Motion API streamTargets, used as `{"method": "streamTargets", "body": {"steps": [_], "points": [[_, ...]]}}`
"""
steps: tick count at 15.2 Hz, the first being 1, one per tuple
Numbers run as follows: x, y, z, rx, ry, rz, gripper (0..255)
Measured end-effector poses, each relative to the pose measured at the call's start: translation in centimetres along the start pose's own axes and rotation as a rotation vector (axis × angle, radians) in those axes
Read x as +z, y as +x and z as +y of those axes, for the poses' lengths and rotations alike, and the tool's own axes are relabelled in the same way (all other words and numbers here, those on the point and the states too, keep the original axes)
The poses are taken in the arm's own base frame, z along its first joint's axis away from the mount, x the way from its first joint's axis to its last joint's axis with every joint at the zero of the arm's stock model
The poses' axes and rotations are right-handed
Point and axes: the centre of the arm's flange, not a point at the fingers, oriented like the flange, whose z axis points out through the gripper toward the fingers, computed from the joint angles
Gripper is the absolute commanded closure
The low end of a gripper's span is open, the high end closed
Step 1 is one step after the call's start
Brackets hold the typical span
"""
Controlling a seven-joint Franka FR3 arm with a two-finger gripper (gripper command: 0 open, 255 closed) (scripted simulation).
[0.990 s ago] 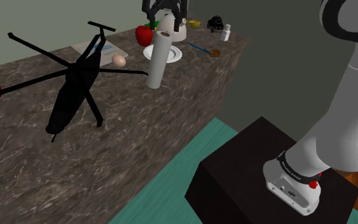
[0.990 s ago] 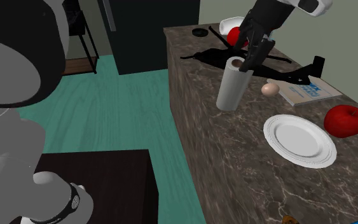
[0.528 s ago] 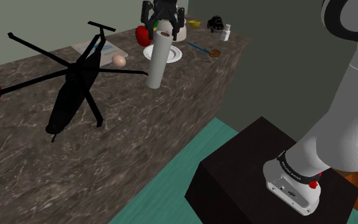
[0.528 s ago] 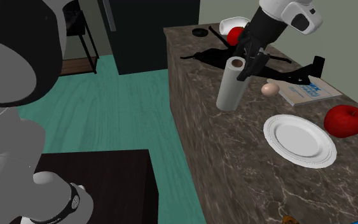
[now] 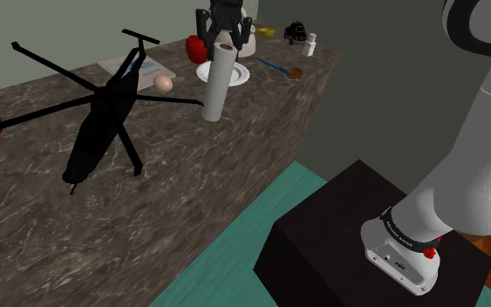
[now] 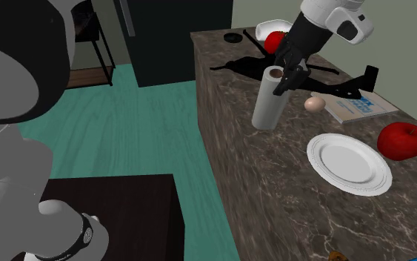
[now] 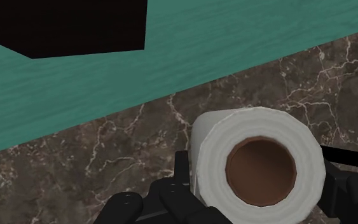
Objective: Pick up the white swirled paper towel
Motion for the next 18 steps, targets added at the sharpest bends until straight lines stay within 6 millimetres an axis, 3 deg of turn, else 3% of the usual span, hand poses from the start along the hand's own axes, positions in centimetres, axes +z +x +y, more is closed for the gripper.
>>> {"method": "streamTargets", "body": {"steps": [6,18], "points": [[-0.5,-0.1,-0.1,0.001,-0.001,-0.002,255],[-6.4,-1.4,-1.2,0.001,-0.001,-0.002,255]]}}
